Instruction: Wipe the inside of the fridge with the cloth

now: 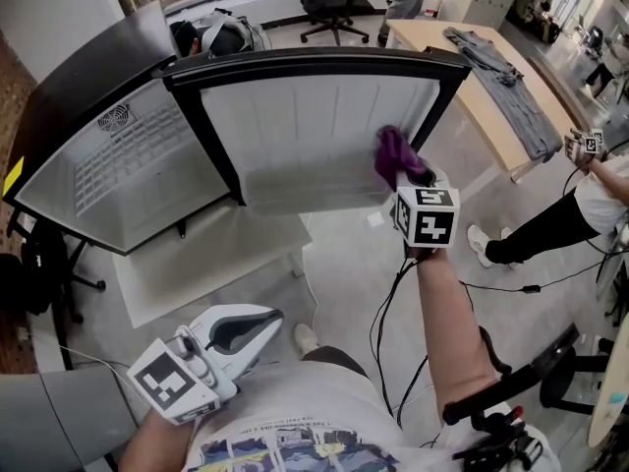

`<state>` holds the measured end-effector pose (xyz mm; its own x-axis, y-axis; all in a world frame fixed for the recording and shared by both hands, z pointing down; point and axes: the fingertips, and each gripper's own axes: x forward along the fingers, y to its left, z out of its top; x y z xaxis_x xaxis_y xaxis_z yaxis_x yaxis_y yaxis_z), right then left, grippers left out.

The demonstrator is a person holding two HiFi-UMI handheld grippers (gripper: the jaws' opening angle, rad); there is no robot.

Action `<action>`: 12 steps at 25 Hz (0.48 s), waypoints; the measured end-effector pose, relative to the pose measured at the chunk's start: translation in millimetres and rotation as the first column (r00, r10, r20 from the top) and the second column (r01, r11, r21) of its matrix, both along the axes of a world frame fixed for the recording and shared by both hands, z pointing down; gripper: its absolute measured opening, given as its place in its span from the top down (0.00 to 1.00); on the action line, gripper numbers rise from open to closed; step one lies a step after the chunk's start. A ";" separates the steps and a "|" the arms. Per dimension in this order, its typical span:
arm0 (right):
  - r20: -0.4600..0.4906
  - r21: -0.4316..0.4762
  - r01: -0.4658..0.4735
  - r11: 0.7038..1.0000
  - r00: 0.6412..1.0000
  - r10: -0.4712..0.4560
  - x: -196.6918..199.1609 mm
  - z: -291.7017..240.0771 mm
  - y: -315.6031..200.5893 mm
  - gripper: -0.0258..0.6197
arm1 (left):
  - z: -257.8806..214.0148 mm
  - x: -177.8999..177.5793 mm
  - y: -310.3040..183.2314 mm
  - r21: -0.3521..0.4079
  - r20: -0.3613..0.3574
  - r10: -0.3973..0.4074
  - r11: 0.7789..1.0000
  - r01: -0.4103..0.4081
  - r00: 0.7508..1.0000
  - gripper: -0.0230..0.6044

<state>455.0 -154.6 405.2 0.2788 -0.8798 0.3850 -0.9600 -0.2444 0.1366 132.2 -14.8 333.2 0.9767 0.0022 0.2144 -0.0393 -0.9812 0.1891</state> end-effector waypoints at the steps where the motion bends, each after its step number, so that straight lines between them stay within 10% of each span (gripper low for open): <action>1: 0.000 0.000 0.000 1.000 1.000 0.000 -0.2 -0.1 0.1 0.88 | -0.2 -0.8 -0.3 0.000 0.001 0.000 1.000 0.000 1.000 0.95; 12: -0.007 0.038 0.130 0.991 0.991 -0.130 -55.8 -16.5 -14.8 0.88 | 0.6 -14.5 0.3 0.000 0.001 -0.010 1.000 0.010 1.000 0.95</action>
<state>399.2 -169.3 388.7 0.1623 -0.9229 0.3493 -0.9835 -0.1225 0.1334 117.6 -14.4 333.7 0.9764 -0.0079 0.2158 -0.0496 -0.9808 0.1888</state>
